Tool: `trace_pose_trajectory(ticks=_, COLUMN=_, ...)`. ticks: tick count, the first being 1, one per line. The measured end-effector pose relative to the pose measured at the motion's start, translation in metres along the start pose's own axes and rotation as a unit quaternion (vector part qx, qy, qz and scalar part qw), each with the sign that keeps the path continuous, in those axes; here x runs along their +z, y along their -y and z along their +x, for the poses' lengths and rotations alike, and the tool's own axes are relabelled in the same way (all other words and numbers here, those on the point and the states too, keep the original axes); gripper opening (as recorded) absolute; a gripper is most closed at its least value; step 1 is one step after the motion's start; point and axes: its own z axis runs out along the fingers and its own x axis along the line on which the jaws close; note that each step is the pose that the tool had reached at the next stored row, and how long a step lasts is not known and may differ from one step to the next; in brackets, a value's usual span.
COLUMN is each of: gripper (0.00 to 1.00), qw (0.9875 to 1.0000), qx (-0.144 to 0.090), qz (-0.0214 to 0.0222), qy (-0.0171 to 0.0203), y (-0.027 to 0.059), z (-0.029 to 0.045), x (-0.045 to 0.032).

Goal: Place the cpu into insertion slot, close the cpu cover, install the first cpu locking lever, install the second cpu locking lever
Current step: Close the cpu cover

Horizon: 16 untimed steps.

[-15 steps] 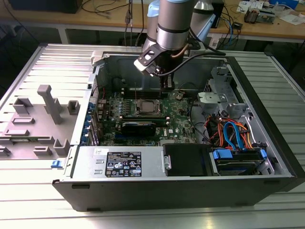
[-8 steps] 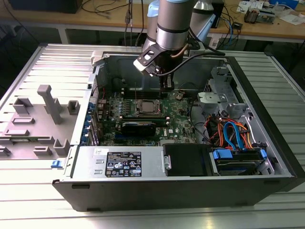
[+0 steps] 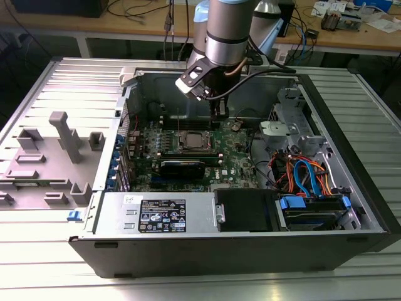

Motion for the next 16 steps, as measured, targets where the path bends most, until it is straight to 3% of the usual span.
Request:
trace_pose_trajectory(ticks=10, gripper=0.11, qw=1.0, qx=0.0, qz=0.0, qy=0.0, y=0.02, z=0.0005, x=0.0008)
trace_pose_trajectory(ticks=16, gripper=0.11, qw=1.0, qx=0.0, qz=0.0, qy=-0.0001, y=0.0245, z=-0.002, x=0.003)
